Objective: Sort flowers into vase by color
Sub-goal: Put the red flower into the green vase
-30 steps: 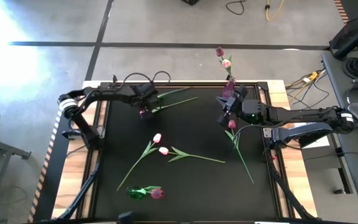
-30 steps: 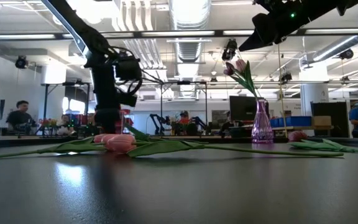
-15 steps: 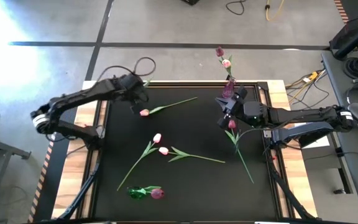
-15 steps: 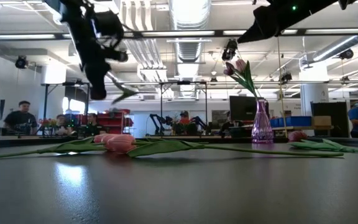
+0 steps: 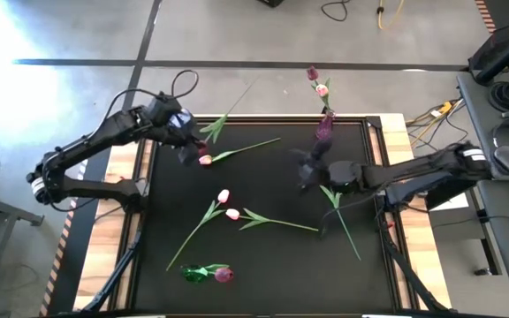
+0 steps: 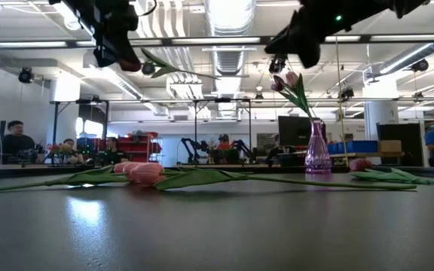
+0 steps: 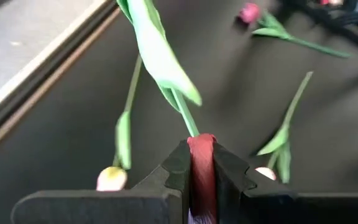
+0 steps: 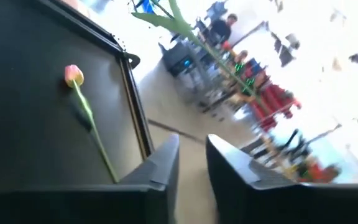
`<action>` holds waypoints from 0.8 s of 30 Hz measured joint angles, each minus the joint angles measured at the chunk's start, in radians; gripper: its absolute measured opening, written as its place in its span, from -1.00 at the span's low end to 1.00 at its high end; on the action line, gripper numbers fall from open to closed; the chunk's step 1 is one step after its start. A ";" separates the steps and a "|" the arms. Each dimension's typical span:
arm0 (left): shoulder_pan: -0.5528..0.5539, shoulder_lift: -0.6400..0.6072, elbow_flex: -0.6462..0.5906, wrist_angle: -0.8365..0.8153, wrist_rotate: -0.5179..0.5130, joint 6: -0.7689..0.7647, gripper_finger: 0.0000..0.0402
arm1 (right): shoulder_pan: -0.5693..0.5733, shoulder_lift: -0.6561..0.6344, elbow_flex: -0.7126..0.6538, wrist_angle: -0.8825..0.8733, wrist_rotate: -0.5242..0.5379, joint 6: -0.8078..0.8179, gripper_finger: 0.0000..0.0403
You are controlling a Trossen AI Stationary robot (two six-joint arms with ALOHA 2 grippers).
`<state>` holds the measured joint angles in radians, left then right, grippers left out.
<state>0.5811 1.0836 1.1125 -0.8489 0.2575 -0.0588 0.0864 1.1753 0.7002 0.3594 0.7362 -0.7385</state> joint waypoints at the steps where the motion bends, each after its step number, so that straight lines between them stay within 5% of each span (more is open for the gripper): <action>1: -0.005 0.002 -0.005 0.009 0.017 -0.015 -0.87 | 0.005 0.034 0.000 0.051 0.001 -0.042 -0.54; 11: -0.107 0.070 -0.068 0.178 0.091 -0.129 -0.87 | 0.006 0.355 0.030 0.651 0.000 -0.606 -0.13; 24: -0.257 0.126 -0.065 0.309 0.102 -0.221 -0.87 | -0.080 0.609 0.323 0.671 0.033 -0.922 -0.26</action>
<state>0.3237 1.2091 1.0477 -0.5402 0.3595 -0.2794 0.0059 1.7848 1.0228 1.0302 0.7693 -1.6603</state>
